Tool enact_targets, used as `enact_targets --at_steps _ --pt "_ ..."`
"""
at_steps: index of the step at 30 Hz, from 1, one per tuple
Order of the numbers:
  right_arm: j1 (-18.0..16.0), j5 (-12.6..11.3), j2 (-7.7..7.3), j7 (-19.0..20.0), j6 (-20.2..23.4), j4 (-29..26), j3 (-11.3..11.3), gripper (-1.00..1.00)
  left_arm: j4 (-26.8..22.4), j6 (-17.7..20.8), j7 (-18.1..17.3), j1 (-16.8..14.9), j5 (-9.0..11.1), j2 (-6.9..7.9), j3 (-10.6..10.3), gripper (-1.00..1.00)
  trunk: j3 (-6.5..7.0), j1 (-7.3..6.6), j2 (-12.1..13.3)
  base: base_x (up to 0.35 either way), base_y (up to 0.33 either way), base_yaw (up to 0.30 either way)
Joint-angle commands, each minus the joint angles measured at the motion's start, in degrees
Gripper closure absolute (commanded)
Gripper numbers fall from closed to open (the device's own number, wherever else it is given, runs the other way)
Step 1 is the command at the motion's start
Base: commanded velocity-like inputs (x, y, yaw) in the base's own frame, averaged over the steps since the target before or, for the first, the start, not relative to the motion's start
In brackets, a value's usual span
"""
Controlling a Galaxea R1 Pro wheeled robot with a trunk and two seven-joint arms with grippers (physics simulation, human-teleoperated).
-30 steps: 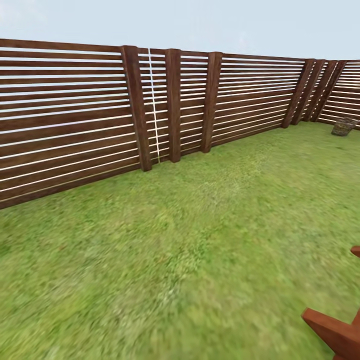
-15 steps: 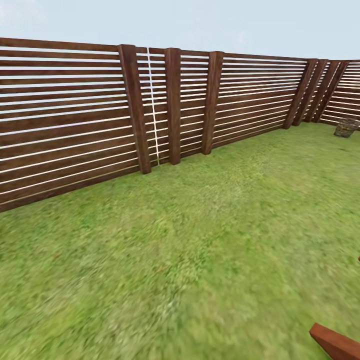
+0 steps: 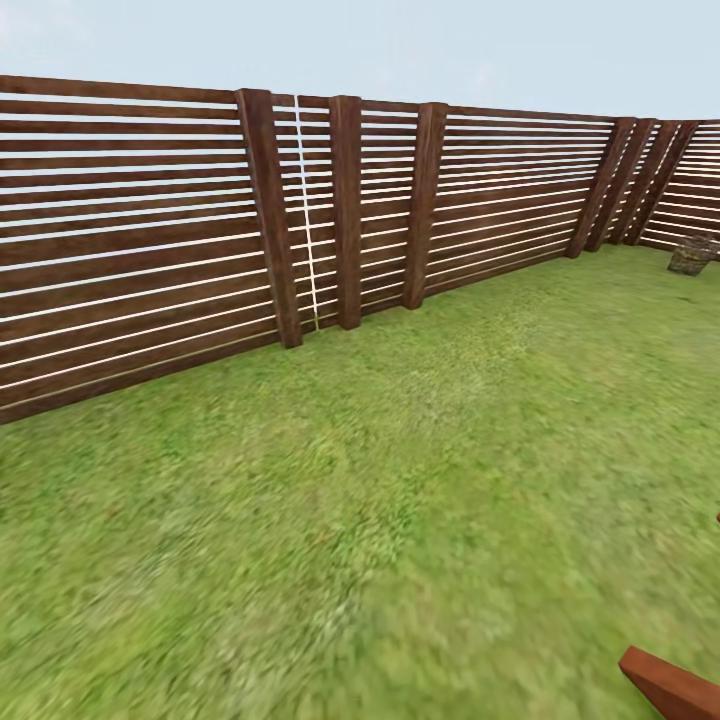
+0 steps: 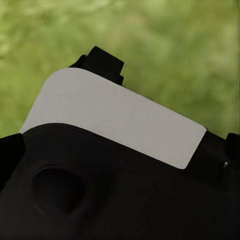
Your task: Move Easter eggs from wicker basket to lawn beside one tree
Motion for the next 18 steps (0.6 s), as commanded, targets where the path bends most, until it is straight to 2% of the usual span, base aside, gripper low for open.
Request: enact_targets --at_steps 1,18 --pt "-0.1 0.35 0.02 -0.39 -0.29 0.26 0.13 -1.0 -0.1 0.25 0.21 -0.01 -0.14 -0.03 0.45 -1.0 -0.04 -0.01 -0.02 0.0 0.0 0.0" --pt "-0.1 0.7 0.11 -0.22 -0.42 0.21 0.23 -1.0 -0.15 0.16 0.11 -0.01 -0.21 0.52 0.35 -1.0 0.14 -0.23 0.38 0.0 0.0 0.0"
